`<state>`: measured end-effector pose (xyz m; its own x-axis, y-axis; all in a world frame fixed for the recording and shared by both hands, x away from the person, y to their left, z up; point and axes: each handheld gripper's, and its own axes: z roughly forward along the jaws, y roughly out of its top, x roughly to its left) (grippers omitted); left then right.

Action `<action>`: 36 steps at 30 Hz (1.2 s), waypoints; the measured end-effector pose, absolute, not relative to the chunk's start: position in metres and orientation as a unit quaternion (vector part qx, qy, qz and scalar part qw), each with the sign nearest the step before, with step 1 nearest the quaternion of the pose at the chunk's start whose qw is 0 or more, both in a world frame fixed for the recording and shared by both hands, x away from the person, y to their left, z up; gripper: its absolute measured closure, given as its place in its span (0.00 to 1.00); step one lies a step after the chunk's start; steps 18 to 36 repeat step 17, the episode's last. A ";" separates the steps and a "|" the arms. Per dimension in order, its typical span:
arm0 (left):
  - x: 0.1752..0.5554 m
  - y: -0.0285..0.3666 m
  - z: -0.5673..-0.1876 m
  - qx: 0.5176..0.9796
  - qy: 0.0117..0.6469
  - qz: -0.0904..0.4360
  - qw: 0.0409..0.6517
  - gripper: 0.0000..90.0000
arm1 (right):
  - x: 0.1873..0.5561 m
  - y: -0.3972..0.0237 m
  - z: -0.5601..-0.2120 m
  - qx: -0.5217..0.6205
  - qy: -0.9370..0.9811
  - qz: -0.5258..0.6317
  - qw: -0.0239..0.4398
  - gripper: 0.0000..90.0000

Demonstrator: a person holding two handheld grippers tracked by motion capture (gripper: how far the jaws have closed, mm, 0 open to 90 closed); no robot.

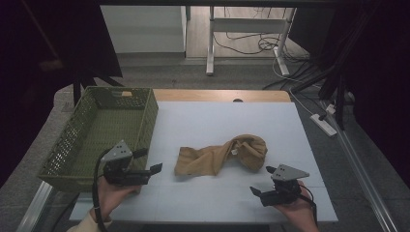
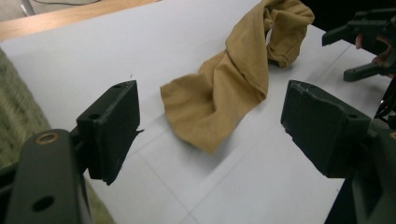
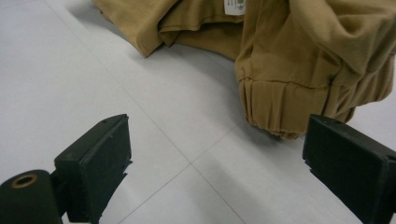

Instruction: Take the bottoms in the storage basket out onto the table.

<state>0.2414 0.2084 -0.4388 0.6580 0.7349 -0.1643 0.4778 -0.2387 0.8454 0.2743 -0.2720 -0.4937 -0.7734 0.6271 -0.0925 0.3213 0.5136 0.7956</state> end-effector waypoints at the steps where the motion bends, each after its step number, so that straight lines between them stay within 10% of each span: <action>1: 0.240 0.210 -0.440 0.775 0.393 0.135 0.476 0.23 | 0.274 -0.273 -0.493 0.280 0.849 0.407 0.189 0.09; 36: 0.234 0.218 -0.443 0.768 0.400 0.139 0.480 0.22 | 0.273 -0.274 -0.491 0.277 0.842 0.419 0.196 0.09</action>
